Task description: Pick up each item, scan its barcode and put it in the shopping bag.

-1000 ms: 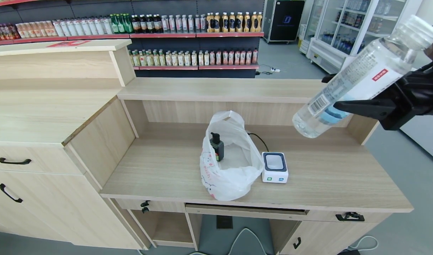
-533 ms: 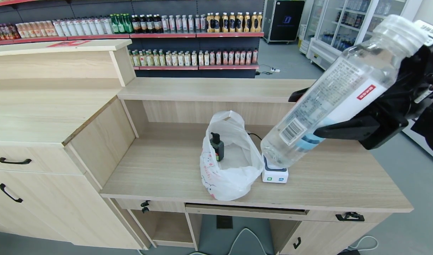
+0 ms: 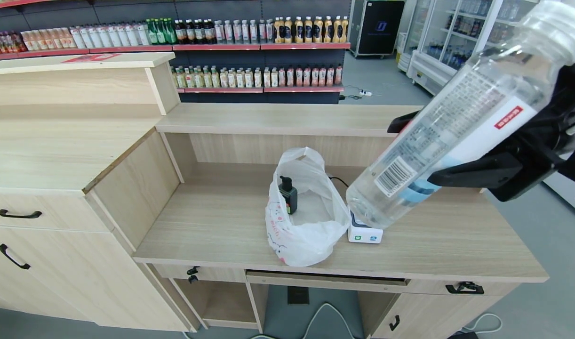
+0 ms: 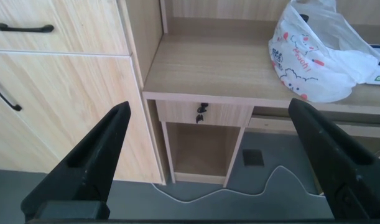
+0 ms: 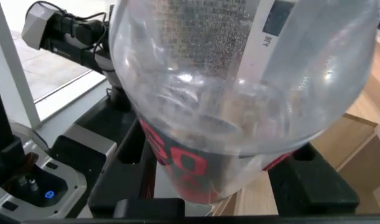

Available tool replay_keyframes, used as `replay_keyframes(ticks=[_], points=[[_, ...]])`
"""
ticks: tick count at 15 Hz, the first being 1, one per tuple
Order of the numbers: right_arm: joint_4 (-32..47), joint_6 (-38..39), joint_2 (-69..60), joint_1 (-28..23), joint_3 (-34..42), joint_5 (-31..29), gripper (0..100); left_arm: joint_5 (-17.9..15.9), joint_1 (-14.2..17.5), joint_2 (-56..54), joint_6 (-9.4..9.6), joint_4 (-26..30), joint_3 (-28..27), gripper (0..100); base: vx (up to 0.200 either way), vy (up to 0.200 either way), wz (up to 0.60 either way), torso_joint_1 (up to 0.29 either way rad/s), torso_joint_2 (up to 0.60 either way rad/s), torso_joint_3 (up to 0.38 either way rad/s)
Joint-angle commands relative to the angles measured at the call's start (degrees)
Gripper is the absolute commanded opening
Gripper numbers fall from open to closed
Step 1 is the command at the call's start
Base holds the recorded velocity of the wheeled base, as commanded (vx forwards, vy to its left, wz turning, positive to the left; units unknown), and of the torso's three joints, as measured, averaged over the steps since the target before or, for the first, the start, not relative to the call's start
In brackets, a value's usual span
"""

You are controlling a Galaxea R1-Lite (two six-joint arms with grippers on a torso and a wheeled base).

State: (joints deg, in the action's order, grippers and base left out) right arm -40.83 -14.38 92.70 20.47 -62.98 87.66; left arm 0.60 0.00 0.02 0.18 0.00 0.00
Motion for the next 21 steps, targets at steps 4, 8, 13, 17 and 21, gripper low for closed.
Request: replay_keyframes(ticks=[4,8,13,17,21], points=[[-6.02,-3.02,-4.98,3.26,6.55,1.63,0,0.02,0.0,-0.02,-0.01,0.0,0.0,100,0.0,0.0,0.0,0.0,0.0,0.0],[-12.87,-6.09,-4.54,5.81,8.13,1.63,0,0.02,0.0,-0.02,-0.01,0.0,0.0,100,0.0,0.0,0.0,0.0,0.0,0.0],[-17.88,-6.18,-6.56,6.95,10.59,1.46,0,0.02,0.0,-0.02,-0.01,0.0,0.0,100,0.0,0.0,0.0,0.0,0.0,0.0],[-23.42,-9.26,-9.38,1.94,12.0,1.37,0,0.02,0.0,-0.02,-0.01,0.0,0.0,100,0.0,0.0,0.0,0.0,0.0,0.0],[-27.55,-9.35,-10.17,1.77,12.79,1.46,0,0.02,0.0,-0.02,-0.01,0.0,0.0,100,0.0,0.0,0.0,0.0,0.0,0.0]])
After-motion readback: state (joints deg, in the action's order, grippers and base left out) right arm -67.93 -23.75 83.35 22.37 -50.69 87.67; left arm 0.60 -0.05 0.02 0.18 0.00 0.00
